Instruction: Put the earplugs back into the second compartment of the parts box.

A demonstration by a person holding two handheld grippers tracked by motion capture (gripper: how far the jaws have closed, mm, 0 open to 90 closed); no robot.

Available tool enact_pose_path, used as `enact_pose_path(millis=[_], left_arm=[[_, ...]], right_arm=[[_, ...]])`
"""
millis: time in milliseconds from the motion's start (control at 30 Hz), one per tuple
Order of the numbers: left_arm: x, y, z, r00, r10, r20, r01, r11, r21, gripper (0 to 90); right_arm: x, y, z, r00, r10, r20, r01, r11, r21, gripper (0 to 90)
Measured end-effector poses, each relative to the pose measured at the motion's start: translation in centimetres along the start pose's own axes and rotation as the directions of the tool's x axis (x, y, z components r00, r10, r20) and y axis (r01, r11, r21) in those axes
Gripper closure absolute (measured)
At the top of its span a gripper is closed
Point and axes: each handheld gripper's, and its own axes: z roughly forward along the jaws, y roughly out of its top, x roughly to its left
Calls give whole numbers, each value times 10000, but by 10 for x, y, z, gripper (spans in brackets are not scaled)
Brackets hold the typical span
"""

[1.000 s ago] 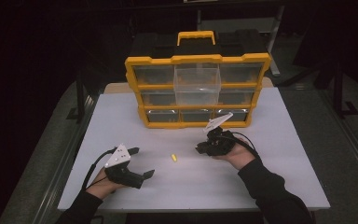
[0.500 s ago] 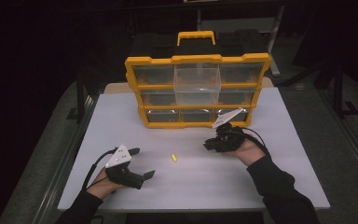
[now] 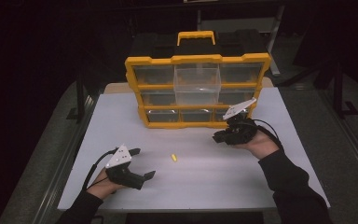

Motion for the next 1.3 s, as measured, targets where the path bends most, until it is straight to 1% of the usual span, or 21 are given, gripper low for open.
enact_pose_path(millis=[267,600,733,933,1033,1167,1300], left_arm=[[0,0,0,10000,34,-17,-34,10000,19,0],[0,0,0,10000,33,-19,-33,10000,24,0],[1,0,0,10000,33,-37,-33,10000,21,0],[1,0,0,10000,28,-44,-28,10000,18,0],[0,0,0,10000,-3,-53,3,10000,-7,0],[0,0,0,10000,4,-46,-4,10000,-2,0],[0,0,0,10000,-12,-30,12,10000,21,0]], right_arm=[[-5,8,-19,10000,47,28,-47,9999,-131,782],[-7,21,-39,9999,-141,77,142,9998,-135,781],[-9,26,-48,10000,-31,71,33,9998,-204,781],[-12,37,-62,9997,-222,94,225,9994,-269,780],[-13,43,-70,9997,-163,154,167,9995,-266,780],[-14,49,-79,9994,-285,217,292,9991,-296,780],[-16,57,-89,9992,-294,272,305,9987,-417,780]])
